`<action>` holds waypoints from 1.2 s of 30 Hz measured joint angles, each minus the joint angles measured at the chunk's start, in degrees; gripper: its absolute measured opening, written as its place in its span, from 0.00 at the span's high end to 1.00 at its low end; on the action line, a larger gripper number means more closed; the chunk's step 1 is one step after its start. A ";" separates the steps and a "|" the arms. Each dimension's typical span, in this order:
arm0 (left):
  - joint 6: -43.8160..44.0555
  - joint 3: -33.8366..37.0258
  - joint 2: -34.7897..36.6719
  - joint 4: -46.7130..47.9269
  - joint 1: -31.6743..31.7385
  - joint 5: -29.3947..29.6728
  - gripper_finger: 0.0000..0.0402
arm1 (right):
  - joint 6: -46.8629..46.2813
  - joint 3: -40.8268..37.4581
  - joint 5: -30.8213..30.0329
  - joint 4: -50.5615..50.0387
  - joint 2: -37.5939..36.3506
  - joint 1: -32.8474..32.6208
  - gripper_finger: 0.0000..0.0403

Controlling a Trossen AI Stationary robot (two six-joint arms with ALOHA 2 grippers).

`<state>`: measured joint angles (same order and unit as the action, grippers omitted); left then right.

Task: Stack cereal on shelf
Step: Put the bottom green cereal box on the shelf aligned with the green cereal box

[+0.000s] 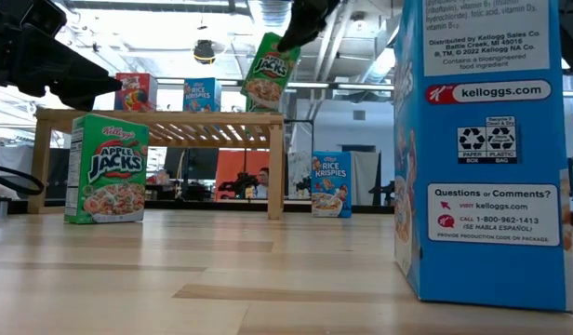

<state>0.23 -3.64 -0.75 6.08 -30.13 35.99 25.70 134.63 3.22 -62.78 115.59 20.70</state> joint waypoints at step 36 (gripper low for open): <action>0.00 0.00 0.00 -0.01 0.02 0.00 0.66 | -0.71 -3.78 -0.04 3.37 0.02 0.45 0.35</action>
<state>0.23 -3.64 -0.75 6.08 -30.11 35.99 24.99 130.85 3.18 -59.41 115.61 21.15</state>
